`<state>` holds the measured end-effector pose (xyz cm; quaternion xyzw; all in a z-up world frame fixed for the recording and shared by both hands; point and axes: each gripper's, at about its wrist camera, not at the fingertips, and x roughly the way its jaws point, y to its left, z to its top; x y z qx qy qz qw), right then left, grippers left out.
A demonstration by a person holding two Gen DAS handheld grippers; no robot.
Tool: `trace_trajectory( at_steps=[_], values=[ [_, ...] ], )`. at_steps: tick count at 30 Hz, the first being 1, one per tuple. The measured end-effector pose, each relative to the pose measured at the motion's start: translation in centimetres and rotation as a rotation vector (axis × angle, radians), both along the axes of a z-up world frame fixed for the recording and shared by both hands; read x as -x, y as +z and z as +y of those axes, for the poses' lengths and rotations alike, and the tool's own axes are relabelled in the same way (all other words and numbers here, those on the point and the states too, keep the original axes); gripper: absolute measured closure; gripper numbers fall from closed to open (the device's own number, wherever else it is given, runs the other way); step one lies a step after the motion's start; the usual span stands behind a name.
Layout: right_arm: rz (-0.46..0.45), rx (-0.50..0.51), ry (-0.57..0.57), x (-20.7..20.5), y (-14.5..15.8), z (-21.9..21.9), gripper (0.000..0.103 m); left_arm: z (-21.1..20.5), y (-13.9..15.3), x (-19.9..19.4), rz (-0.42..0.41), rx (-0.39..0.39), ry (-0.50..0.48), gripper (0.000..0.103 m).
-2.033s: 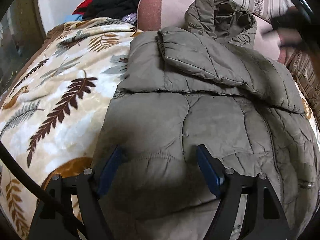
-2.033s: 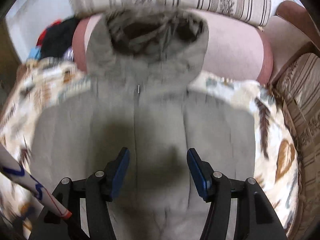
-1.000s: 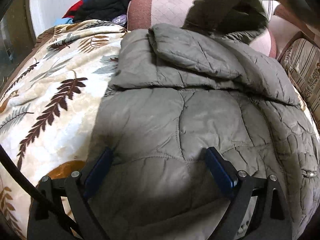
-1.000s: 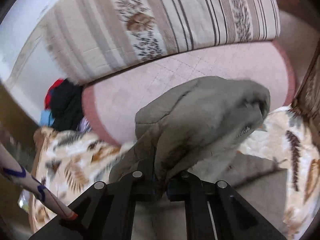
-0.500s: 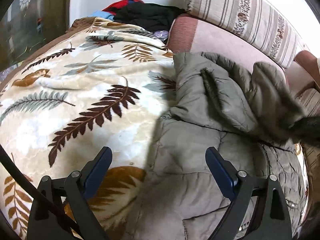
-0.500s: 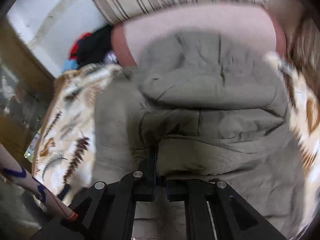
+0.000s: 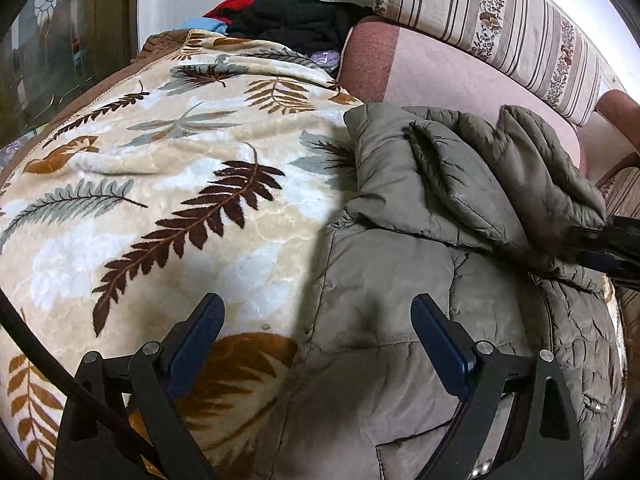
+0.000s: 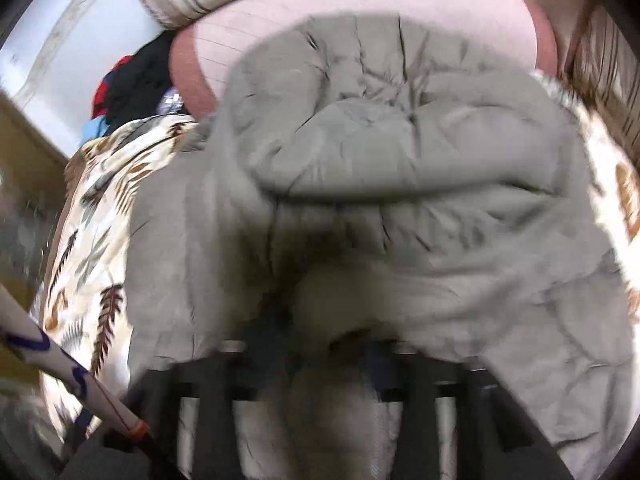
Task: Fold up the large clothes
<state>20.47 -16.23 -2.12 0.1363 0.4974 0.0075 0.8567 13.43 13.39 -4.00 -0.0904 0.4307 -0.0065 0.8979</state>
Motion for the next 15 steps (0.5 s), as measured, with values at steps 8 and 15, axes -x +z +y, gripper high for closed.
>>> trace_trajectory(
  at_steps=[8,15],
  values=[
    [-0.195,0.128,-0.035,-0.1,6.2,-0.8,0.049,-0.6,-0.3,-0.2,0.007,-0.014,-0.019,0.009],
    [-0.024,0.172,-0.040,-8.2,1.1,0.7,0.049,-0.8,-0.6,-0.6,0.023,-0.004,-0.031,0.009]
  ],
)
